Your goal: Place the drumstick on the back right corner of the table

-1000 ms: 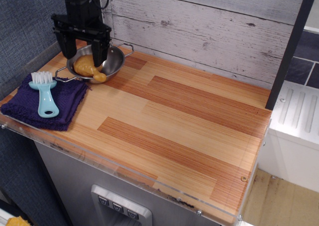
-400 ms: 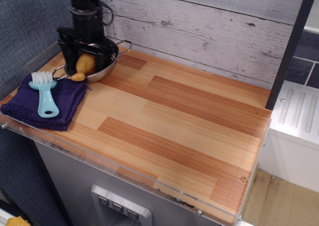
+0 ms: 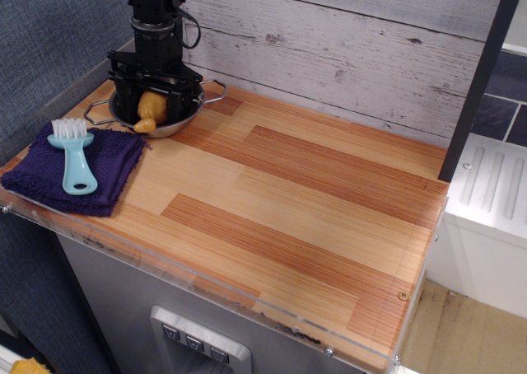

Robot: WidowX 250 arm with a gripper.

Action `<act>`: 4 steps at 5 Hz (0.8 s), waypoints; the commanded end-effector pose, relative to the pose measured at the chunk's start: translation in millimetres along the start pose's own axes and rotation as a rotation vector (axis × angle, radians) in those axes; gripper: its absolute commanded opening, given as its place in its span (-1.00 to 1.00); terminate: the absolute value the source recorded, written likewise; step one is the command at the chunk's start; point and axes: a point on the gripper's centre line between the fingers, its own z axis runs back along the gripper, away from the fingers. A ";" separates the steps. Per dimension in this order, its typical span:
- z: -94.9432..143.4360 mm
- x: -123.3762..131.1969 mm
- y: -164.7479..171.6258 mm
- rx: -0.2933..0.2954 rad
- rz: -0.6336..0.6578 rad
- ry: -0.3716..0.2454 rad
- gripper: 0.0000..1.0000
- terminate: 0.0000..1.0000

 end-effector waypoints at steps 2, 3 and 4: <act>93.6 -8.3 -41.8 0.028 0.009 -0.264 -1.00 -1.00; 86.2 -3.4 -92.5 -0.016 -0.036 -0.249 -1.00 -1.00; 81.3 -6.5 -135.9 -0.031 -0.041 -0.234 -1.00 -1.00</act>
